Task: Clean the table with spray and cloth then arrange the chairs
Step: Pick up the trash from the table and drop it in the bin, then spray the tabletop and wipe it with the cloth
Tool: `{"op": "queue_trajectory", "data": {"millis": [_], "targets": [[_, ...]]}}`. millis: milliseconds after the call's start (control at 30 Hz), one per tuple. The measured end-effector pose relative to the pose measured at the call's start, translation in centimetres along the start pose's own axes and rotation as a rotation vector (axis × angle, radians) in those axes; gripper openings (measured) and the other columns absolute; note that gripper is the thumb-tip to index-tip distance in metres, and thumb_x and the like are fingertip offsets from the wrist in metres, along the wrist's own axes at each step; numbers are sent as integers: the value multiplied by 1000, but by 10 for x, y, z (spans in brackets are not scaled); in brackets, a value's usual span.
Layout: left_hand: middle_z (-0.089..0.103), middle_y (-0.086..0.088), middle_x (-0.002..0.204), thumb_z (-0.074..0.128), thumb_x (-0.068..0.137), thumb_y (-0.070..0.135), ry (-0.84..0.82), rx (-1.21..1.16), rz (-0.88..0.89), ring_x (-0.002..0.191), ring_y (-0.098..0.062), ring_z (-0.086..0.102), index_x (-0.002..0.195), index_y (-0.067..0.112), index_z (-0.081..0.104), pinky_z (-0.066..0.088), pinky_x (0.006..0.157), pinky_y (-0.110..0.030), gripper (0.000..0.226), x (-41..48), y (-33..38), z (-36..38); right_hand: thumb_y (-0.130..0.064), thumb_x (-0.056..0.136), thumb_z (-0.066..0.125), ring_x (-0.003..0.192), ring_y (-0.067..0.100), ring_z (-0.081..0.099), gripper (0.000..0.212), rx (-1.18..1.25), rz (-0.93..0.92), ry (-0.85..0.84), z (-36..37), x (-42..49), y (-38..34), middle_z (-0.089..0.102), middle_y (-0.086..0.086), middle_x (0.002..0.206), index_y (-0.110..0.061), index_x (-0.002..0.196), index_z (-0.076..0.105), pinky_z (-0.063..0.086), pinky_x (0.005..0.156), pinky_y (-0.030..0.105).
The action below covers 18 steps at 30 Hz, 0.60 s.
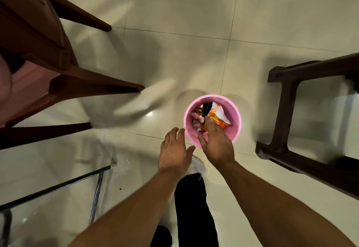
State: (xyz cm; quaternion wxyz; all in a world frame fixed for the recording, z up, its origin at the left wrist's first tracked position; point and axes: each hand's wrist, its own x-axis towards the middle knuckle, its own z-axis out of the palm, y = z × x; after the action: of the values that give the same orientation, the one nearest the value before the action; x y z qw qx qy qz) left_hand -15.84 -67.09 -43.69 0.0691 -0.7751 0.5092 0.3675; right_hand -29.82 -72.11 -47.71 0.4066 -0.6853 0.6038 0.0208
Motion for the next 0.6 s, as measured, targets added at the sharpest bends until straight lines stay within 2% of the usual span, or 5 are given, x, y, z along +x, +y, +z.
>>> {"op": "queue_trajectory", "data": {"millis": [167, 267, 433, 600], "targets": [[26, -11, 163, 44, 102, 48, -7, 35, 16, 151, -26, 21, 154, 14, 31, 19, 122, -39, 64, -38, 4, -19, -35, 95, 60, 122, 32, 55, 64, -154, -70, 5, -23, -35, -21, 51, 9, 144, -17, 152, 38, 51, 93, 42], [27, -13, 163, 31, 102, 51, 29, 54, 53, 151, -29, 21, 153, 12, 33, 18, 123, -42, 65, -75, 15, -46, -40, 95, 56, 130, 35, 49, 64, -176, -58, 20, -50, -71, -42, 44, 9, 152, -22, 153, 35, 50, 97, 44], [21, -12, 166, 33, 104, 48, 94, 71, 78, 154, -29, 15, 156, 11, 29, 13, 125, -43, 64, -154, 34, -91, -47, 98, 44, 146, 31, 29, 65, -294, -63, 13, -98, -155, -88, 25, 9, 163, -24, 156, 27, 35, 112, 44], [13, -11, 168, 34, 104, 47, 135, 205, 176, 156, -28, 6, 159, 12, 20, 8, 126, -46, 67, -261, 48, -120, -49, 100, 38, 152, 29, 14, 69, -497, -225, 53, -152, -264, -118, 13, 11, 166, -20, 159, 15, 14, 121, 45]]}}
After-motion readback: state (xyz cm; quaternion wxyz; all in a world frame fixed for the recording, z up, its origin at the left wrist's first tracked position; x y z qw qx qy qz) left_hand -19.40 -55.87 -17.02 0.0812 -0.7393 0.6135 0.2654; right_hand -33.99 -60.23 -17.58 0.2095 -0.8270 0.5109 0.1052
